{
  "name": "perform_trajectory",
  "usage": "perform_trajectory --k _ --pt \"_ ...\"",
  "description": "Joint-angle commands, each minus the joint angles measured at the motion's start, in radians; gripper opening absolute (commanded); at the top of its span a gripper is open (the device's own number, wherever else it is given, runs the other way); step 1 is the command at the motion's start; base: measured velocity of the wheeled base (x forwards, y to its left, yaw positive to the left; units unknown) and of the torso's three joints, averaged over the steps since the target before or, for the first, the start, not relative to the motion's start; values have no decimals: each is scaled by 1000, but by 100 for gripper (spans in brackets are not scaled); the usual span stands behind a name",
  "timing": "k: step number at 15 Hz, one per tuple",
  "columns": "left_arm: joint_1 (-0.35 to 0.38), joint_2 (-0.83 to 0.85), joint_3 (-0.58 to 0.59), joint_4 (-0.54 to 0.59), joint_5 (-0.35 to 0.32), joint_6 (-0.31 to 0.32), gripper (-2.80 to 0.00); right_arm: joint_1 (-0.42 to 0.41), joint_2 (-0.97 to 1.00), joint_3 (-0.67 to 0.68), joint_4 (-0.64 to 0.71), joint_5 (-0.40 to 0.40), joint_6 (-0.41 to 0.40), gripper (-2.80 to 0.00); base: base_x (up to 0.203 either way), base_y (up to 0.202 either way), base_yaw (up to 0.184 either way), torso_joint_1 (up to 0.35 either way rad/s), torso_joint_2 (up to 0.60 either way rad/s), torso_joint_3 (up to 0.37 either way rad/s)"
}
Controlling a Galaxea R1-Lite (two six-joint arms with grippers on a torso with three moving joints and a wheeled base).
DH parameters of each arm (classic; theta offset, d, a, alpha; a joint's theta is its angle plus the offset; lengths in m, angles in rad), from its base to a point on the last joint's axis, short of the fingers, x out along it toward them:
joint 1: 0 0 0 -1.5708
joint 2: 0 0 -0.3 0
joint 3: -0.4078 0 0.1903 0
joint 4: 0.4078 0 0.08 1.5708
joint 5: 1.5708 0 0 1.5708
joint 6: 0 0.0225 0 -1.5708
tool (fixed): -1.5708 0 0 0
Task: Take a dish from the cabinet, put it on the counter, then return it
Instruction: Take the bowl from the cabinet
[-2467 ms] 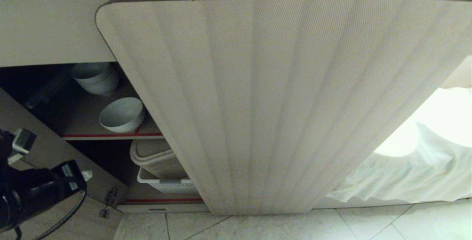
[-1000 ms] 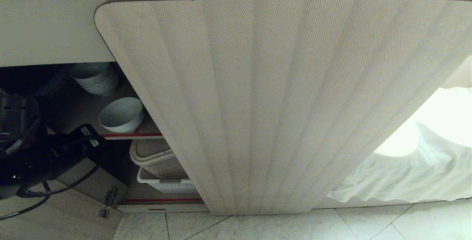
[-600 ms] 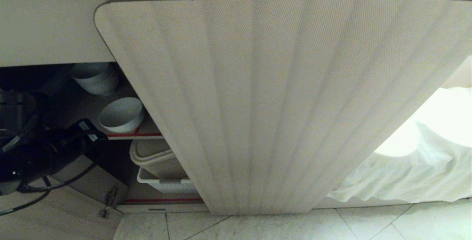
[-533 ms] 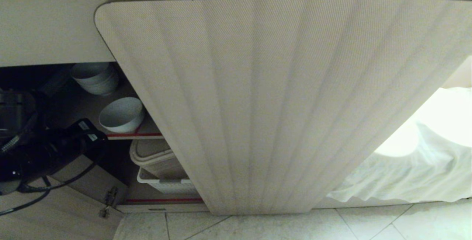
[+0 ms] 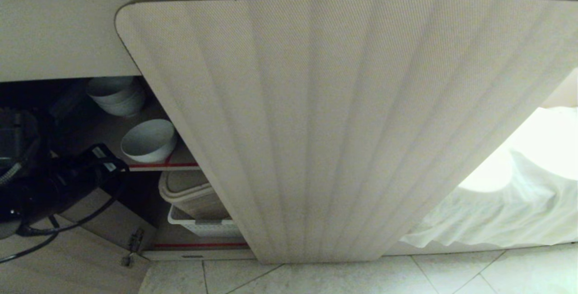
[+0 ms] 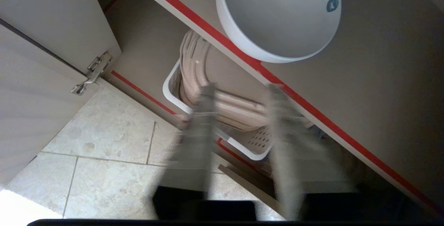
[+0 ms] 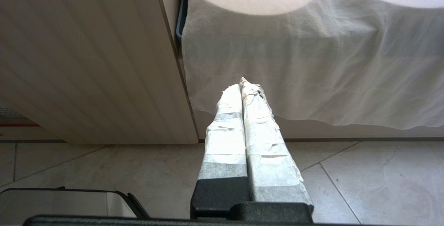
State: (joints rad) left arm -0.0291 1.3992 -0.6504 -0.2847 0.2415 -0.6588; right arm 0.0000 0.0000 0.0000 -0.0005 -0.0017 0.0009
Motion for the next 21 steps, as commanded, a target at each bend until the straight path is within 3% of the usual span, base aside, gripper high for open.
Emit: perform_trajectory --k 1,11,21 --pt "0 -9 0 -2 2 -4 0 0 0 0 -1 0 -1 -280 0 0 0 0 0 0" --pt "0 -9 -38 -2 12 -4 0 1 0 0 0 0 -1 -280 0 0 0 0 0 0" --pt "1 -7 12 4 25 -21 0 0 0 0 -1 0 -1 -280 0 0 0 0 0 0"
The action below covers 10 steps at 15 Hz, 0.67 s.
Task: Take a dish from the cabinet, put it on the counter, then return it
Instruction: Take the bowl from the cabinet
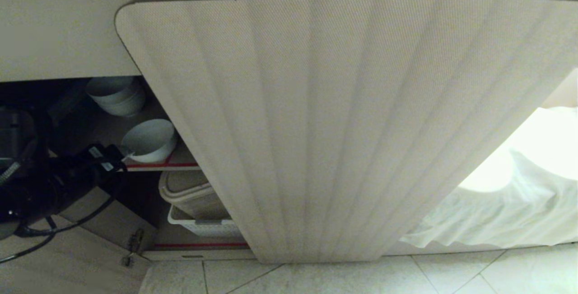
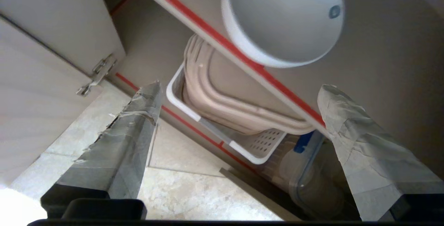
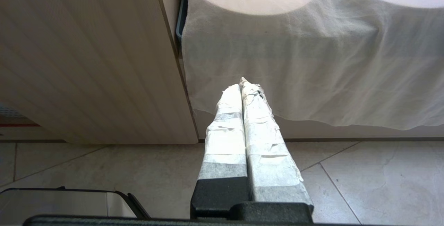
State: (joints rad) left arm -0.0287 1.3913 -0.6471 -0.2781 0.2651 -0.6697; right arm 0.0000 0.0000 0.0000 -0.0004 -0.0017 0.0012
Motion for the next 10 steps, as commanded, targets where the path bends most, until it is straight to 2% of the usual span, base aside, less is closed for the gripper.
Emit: perform_trajectory --k 1,5,8,10 --pt "0 5 11 -3 2 -20 0 0 0 0 -1 0 -1 -280 0 0 0 0 0 0" --pt "1 68 14 -7 3 -60 0 0 0 0 0 0 -1 -280 0 0 0 0 0 0" --pt "3 101 7 -7 5 -113 0 0 0 0 -1 0 0 -280 0 0 0 0 0 0" --pt "4 117 5 -8 4 -120 0 0 0 0 0 0 0 -280 0 0 0 0 0 0"
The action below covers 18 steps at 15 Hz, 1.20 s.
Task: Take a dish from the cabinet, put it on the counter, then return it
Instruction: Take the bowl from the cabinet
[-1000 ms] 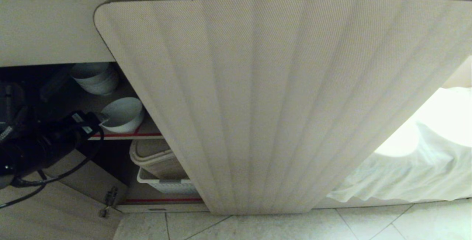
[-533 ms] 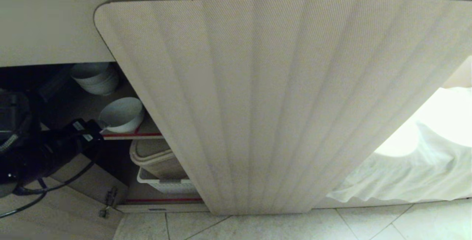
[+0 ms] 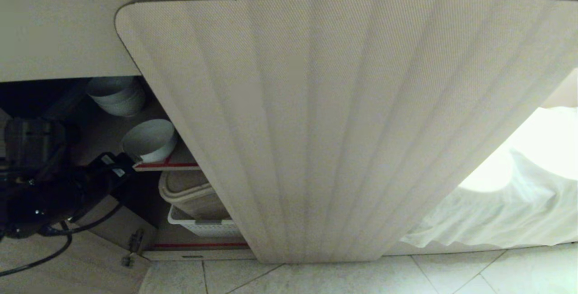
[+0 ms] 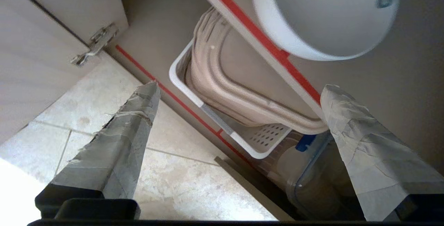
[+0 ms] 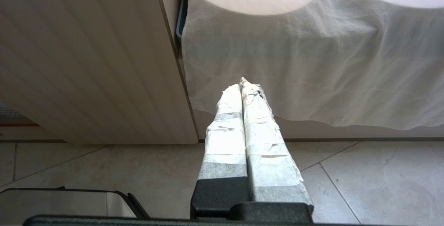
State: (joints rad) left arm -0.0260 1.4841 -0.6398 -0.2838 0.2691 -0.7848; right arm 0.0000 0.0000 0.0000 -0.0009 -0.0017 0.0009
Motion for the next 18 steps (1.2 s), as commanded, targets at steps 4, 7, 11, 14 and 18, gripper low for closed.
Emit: perform_trajectory --k 4,7,11,14,18 --pt "0 52 -25 -3 -1 -24 0 0 0 0 1 0 0 -280 0 0 0 0 0 0" --pt "1 76 -58 -2 4 -24 0 1 0 0 0 0 -1 -280 0 0 0 0 0 0" --pt "1 97 -87 -1 6 -21 0 1 0 0 0 0 -1 -280 0 0 0 0 0 0" --pt "15 119 -94 -1 10 -21 0 1 0 0 0 0 1 -280 0 0 0 0 0 0" --pt "40 142 -120 -1 12 -19 0 0 0 0 1 0 -1 -280 0 0 0 0 0 0"
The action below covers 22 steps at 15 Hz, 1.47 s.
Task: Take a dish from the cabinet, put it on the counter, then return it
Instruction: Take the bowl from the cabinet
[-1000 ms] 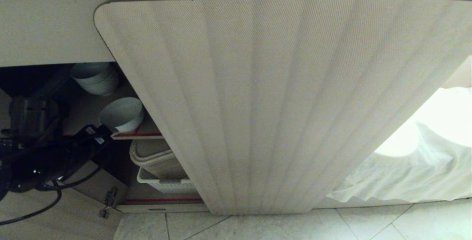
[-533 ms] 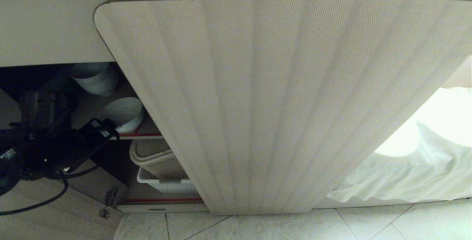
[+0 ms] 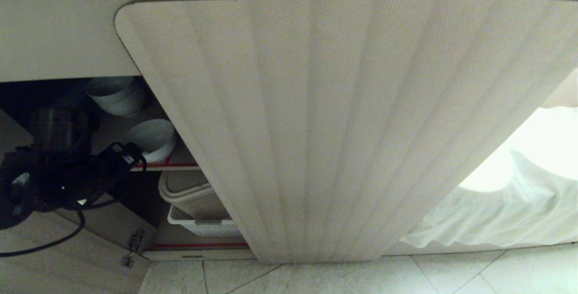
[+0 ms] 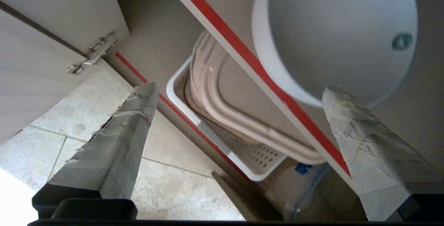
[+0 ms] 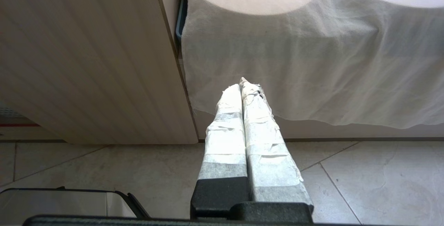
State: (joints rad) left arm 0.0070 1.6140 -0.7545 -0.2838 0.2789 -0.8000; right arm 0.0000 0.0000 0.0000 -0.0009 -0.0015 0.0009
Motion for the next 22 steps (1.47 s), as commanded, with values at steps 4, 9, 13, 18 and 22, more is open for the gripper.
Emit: perform_trajectory --k 4,9,13,18,22 --pt "17 24 -5 0 0 -4 0 0 0 0 1 0 1 -280 0 0 0 0 0 0" --pt "14 23 -5 0 0 -4 0 0 0 0 0 0 -1 -280 0 0 0 0 0 0" --pt "5 22 -5 -1 -1 -2 0 0 0 0 -1 0 0 -280 0 0 0 0 0 0" --pt "-6 58 -48 -1 -1 -2 0 0 0 0 0 0 -1 -280 0 0 0 0 0 0" --pt "-7 82 -74 -1 -1 1 0 0 0 0 -1 0 -1 -280 0 0 0 0 0 0"
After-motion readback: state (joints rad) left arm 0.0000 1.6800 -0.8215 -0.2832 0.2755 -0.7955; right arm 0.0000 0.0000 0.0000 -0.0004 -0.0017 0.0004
